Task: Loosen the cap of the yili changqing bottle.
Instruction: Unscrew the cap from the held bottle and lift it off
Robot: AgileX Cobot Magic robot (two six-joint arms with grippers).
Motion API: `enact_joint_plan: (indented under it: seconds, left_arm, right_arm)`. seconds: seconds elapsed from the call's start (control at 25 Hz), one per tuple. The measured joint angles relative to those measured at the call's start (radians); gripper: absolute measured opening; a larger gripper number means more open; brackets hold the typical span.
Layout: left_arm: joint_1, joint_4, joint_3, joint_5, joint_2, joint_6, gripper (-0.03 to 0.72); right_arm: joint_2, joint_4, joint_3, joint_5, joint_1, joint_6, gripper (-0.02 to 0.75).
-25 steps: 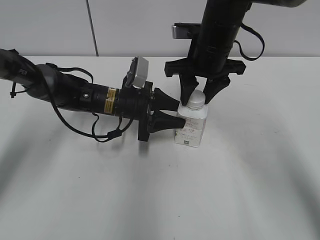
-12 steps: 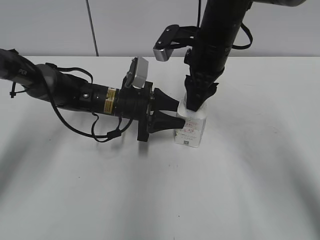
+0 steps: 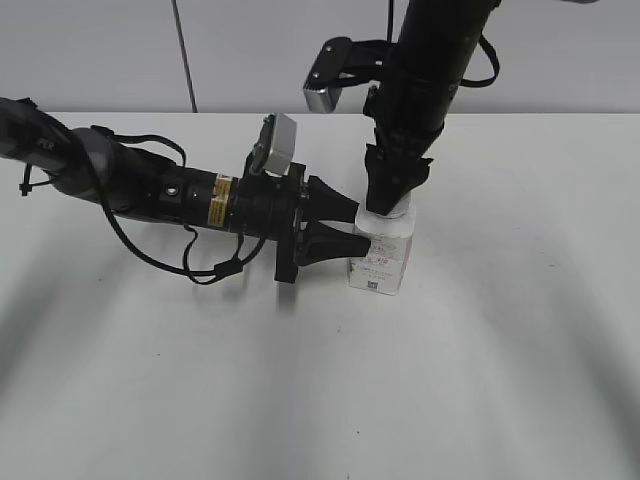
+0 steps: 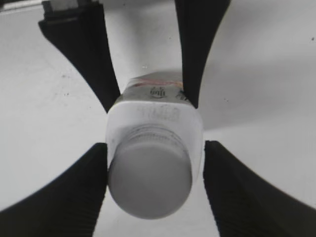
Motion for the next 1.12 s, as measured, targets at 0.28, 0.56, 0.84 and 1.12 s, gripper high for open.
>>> enact_joint_plan:
  seconds: [0.28,0.56,0.84,1.12]
  left_arm:
    - [0.0,0.0,0.0,0.0,0.0,0.0,0.354]
    - [0.0,0.0,0.0,0.0,0.0,0.0,0.354]
    - [0.0,0.0,0.0,-0.001,0.0,0.0,0.354]
    - [0.0,0.0,0.0,-0.001,0.0,0.0,0.354]
  right_arm:
    - [-0.005,0.037,-0.088,0.0,0.0,0.157,0.598]
    - [-0.046,0.035,-0.089,0.001,0.0,0.802,0.587]
    - [-0.046,-0.004,-0.068,0.001,0.0,1.172,0.586]
    - [-0.046,-0.008,-0.016,0.002,0.0,1.218,0.586]
